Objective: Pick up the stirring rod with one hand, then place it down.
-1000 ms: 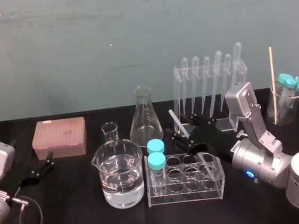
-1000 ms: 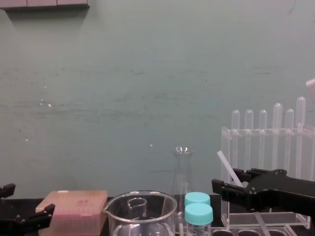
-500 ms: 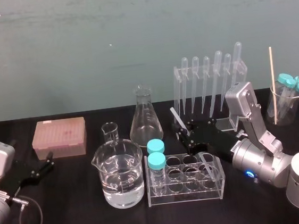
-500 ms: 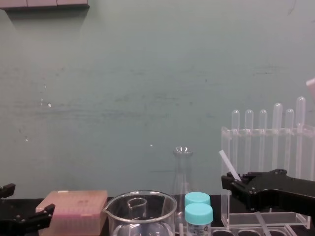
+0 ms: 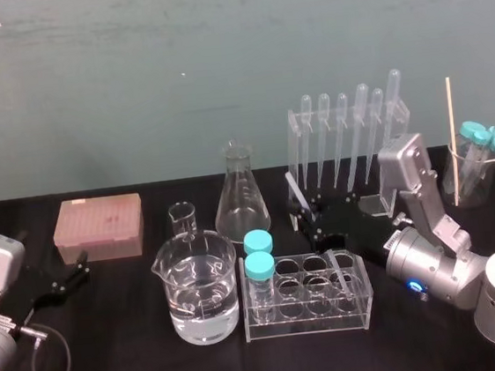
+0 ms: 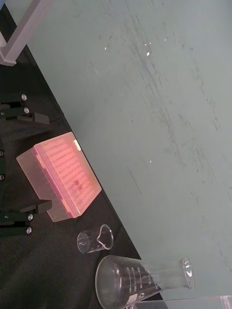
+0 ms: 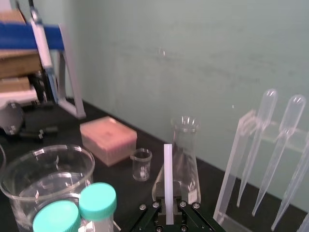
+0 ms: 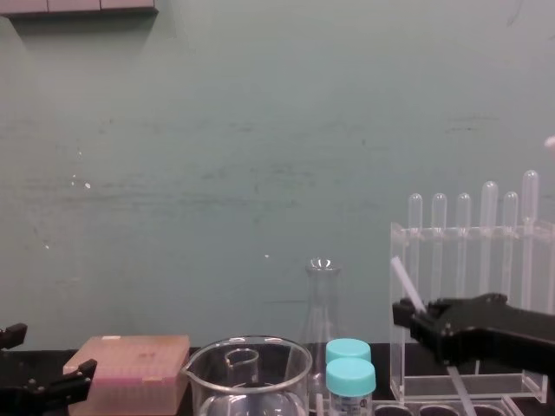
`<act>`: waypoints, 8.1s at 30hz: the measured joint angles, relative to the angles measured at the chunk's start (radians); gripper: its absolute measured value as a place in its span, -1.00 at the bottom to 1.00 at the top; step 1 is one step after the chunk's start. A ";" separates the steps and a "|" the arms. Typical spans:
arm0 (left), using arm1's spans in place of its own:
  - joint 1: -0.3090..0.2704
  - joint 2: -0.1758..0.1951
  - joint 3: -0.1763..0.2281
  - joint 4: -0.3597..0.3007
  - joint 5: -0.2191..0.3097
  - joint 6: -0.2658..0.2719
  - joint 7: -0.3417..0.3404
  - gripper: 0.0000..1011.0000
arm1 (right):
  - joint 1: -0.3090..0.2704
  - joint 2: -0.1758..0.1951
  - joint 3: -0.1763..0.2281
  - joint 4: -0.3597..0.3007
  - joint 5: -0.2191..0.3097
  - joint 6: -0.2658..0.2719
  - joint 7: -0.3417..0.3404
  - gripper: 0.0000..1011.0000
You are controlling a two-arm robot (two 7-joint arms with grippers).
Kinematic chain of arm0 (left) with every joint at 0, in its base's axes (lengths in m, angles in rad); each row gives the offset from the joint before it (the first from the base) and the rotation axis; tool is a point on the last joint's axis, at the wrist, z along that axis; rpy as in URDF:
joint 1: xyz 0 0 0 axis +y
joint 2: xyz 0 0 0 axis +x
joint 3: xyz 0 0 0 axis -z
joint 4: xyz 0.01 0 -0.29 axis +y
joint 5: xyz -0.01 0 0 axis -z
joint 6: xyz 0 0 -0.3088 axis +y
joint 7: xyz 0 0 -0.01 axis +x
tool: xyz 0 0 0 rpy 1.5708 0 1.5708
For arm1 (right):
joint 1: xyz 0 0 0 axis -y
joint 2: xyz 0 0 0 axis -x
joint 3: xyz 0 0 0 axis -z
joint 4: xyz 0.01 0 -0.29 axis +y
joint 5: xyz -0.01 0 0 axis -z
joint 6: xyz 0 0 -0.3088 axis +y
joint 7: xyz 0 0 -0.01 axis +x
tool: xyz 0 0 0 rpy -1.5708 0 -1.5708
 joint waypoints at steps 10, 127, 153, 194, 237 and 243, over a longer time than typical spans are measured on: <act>0.000 0.000 0.000 0.000 0.000 0.000 0.000 0.98 | -0.022 -0.046 0.094 0.005 0.134 -0.098 0.117 -0.87; 0.000 0.000 0.000 0.000 0.000 0.000 0.000 0.98 | -0.004 -0.120 0.219 0.126 0.069 -0.423 0.222 -0.87; 0.000 0.000 0.000 0.000 0.000 0.000 0.000 0.98 | -0.004 -0.120 0.219 0.126 0.069 -0.423 0.222 -0.87; 0.000 0.000 0.000 0.000 0.000 0.000 0.000 0.98 | -0.007 -0.123 0.225 0.122 0.068 -0.422 0.241 -0.87; 0.000 0.000 0.000 0.000 0.000 0.000 0.000 0.98 | -0.026 -0.090 0.173 0.117 0.070 -0.321 0.306 -0.87; 0.000 0.000 0.000 0.000 0.000 0.000 0.000 0.98 | -0.015 -0.090 0.162 0.142 0.056 -0.321 0.308 -0.87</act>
